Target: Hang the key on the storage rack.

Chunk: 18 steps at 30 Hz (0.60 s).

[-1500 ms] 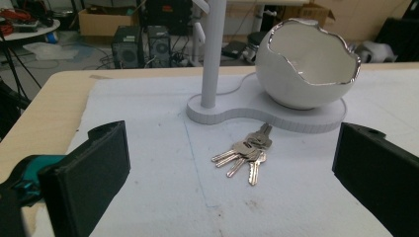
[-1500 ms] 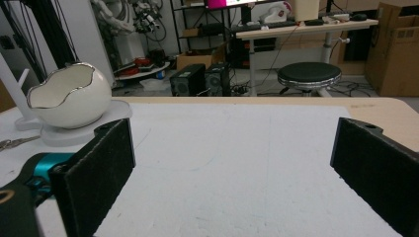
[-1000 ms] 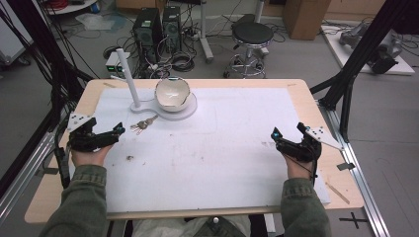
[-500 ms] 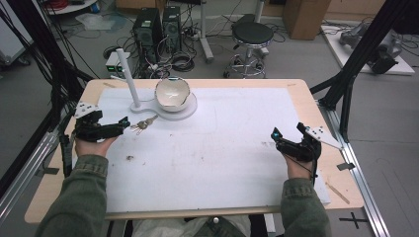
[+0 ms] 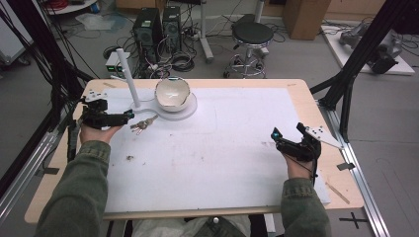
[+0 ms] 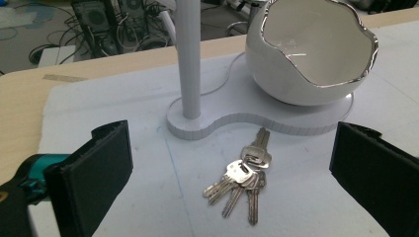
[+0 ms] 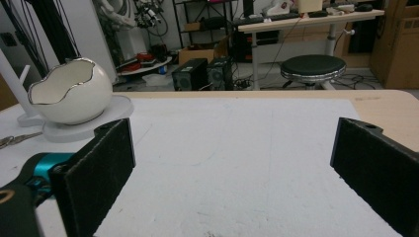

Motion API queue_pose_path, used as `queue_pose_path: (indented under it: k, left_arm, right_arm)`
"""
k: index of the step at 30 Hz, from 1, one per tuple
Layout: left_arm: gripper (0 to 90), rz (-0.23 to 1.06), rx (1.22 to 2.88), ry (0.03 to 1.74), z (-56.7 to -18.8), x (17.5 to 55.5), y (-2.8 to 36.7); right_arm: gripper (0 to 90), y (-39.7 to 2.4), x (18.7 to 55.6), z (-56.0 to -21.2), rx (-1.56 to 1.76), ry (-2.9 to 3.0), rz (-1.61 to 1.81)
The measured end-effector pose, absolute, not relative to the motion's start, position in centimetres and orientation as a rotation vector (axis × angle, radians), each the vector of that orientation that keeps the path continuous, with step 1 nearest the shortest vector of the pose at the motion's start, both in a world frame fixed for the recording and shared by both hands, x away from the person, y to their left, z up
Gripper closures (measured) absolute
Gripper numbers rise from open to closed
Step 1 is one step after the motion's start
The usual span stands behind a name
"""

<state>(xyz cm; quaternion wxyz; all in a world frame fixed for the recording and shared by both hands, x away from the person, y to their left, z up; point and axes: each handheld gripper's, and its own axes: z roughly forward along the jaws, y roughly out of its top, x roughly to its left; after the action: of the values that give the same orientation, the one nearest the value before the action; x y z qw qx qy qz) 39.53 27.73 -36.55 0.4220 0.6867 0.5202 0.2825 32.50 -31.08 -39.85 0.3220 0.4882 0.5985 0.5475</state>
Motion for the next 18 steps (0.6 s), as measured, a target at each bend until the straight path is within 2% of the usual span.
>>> queue_pose_path:
  k: [8,18]
  left_arm:
    - [3.3,0.683,1.764,1.269,-36.1,40.9,26.7]
    - [3.3,0.635,1.923,1.265,-36.5,43.1,25.5]
  right_arm:
    - [2.3,-31.2,32.5,-39.8,1.277,1.564,1.437]
    - [2.3,-31.1,32.5,-39.8,1.278,1.569,1.442]
